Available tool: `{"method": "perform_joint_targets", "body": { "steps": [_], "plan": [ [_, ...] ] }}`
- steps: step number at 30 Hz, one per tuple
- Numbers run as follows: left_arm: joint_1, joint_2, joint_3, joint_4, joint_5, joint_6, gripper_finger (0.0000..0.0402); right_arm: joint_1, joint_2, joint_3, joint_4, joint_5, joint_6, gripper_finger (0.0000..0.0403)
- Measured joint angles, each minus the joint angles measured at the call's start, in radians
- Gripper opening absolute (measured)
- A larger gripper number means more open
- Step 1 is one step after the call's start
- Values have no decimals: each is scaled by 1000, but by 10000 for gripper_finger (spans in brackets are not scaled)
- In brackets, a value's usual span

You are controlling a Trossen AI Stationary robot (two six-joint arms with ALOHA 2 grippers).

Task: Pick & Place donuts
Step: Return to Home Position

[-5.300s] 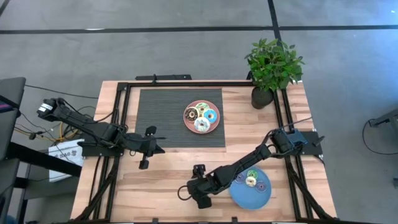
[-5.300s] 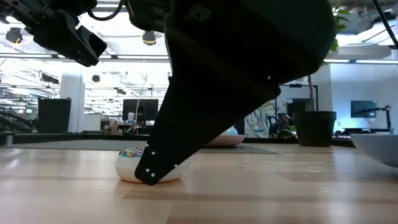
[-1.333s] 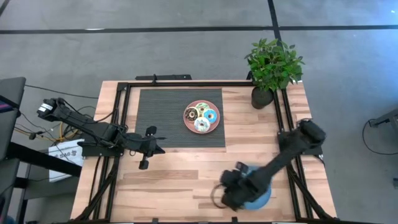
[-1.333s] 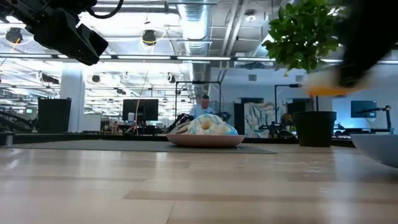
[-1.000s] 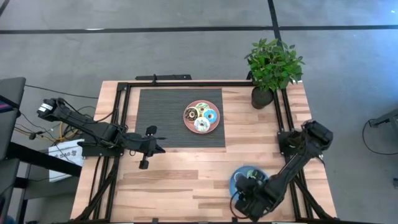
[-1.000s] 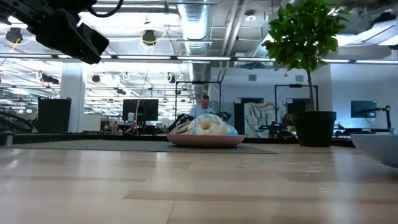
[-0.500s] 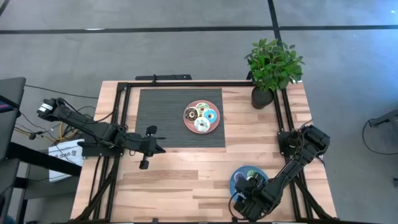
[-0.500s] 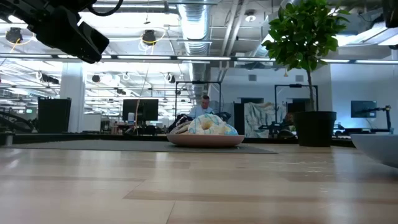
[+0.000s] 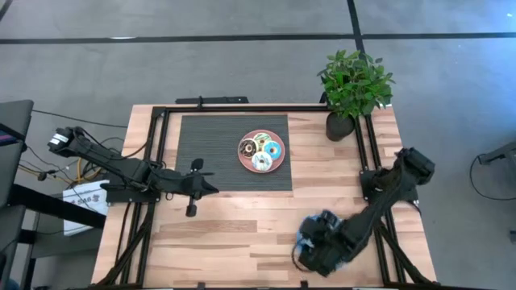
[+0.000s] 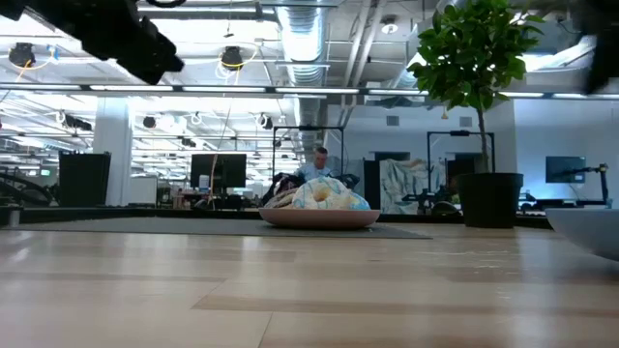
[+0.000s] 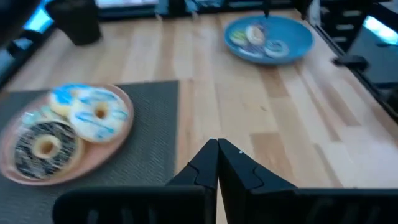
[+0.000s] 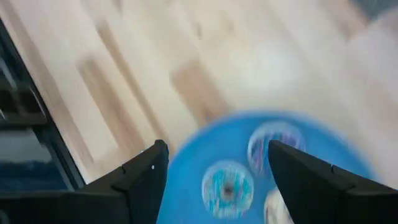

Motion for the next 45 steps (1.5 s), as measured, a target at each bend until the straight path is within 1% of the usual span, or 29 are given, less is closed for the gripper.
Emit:
{"method": "perform_joint_targets", "body": {
  "steps": [4,6,7,9,11,13,14,15,18,21,25,27,31,36,40,42,45],
  "plan": [
    [0,0,0,29,-55,38,0,-101,-56,5,7,13,-92,259],
    [2,0,0,27,-58,52,0,-151,-68,6,8,4,-185,236],
    [7,0,0,27,-47,56,0,-176,-74,6,8,-5,-241,217],
    [31,0,0,27,14,62,0,-222,-83,6,9,-30,-341,164],
    [72,-1,0,26,89,77,0,-262,-88,6,6,-45,-443,96],
    [113,-1,0,25,132,89,0,-293,-89,6,-1,-44,-553,32],
    [133,-1,-1,28,144,97,0,-309,-89,6,-6,-43,-599,17],
    [153,-1,-13,51,156,108,0,-325,-89,6,-13,-43,-632,15],
    [215,-6,-75,117,200,117,0,-377,-89,-3,-19,-45,-704,28],
    [270,-38,-150,211,230,90,0,-424,-89,-35,-18,-58,-743,26],
    [325,-139,-224,261,231,74,0,-475,-89,-77,-17,-116,-802,4],
    [349,-207,-243,252,232,80,0,-497,-89,-95,2,-145,-836,4],
    [387,-350,-268,196,230,83,0,-541,-89,-119,37,-149,-878,7],
    [408,-537,-275,28,224,81,0,-596,-89,-121,46,-149,-965,1],
    [408,-681,-275,-56,224,92,0,-646,-97,-123,48,-156,-1006,3],
    [408,-749,-275,-99,224,96,0,-670,-102,-122,76,-173,-1021,1],
    [408,-839,-275,-166,224,97,0,-704,-106,-123,118,-232,-1026,1]
  ]
}}
